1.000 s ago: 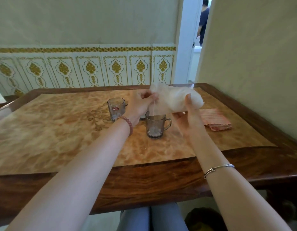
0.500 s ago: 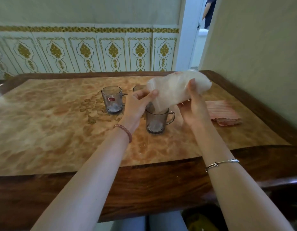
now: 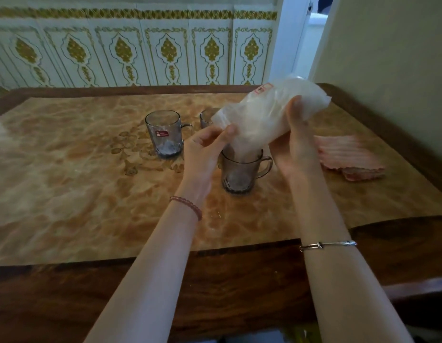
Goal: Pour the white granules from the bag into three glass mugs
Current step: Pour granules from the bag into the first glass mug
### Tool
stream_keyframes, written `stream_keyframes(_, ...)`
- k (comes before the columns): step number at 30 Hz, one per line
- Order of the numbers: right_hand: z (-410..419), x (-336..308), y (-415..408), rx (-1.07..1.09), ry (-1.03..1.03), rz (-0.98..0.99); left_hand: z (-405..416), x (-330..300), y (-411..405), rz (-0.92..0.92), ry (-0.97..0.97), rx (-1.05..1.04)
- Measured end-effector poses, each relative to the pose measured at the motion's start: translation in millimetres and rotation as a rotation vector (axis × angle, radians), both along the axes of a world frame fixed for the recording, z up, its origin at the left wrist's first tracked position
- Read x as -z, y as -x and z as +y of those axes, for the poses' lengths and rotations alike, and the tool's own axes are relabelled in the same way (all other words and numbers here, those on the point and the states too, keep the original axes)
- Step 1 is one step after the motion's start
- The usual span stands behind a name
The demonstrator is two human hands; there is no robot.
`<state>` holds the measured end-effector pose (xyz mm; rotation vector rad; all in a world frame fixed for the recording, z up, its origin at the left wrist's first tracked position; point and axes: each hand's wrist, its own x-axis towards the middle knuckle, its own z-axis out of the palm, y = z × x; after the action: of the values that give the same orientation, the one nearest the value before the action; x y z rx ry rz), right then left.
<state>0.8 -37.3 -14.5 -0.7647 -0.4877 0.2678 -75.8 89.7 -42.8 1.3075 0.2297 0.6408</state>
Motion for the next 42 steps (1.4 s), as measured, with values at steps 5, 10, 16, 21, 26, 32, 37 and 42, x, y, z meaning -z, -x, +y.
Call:
stream_keyframes(5, 2, -3, -4, 0.027, 0.022, -0.048, 2, 0, 2, -0.047, 0.018, -0.015)
stream_keyframes(10, -3, -3, -2, 0.035, 0.016, -0.025, -2, -1, 4, -0.04, 0.052, 0.004)
stream_keyframes(16, -9, -4, 4, 0.078, 0.029, -0.039, -4, -4, 8, -0.063, 0.067, 0.037)
stream_keyframes(21, -6, -9, 12, 0.035, 0.069, -0.029, -2, -4, 8, -0.072, 0.052, -0.003)
stream_keyframes(26, -12, -9, 10, -0.072, 0.048, 0.008, -2, -3, 6, -0.059, 0.027, -0.037)
stream_keyframes(32, -19, 4, -1, -0.13, 0.082, -0.012, -3, -3, 5, -0.017, 0.04, -0.044)
stream_keyframes(37, -20, 4, -1, -0.1, 0.043, -0.04, -4, -6, 6, -0.002, 0.055, -0.041)
stream_keyframes(42, -14, 2, -1, -0.035, -0.064, -0.002, -8, -8, 8, 0.002, 0.074, -0.013)
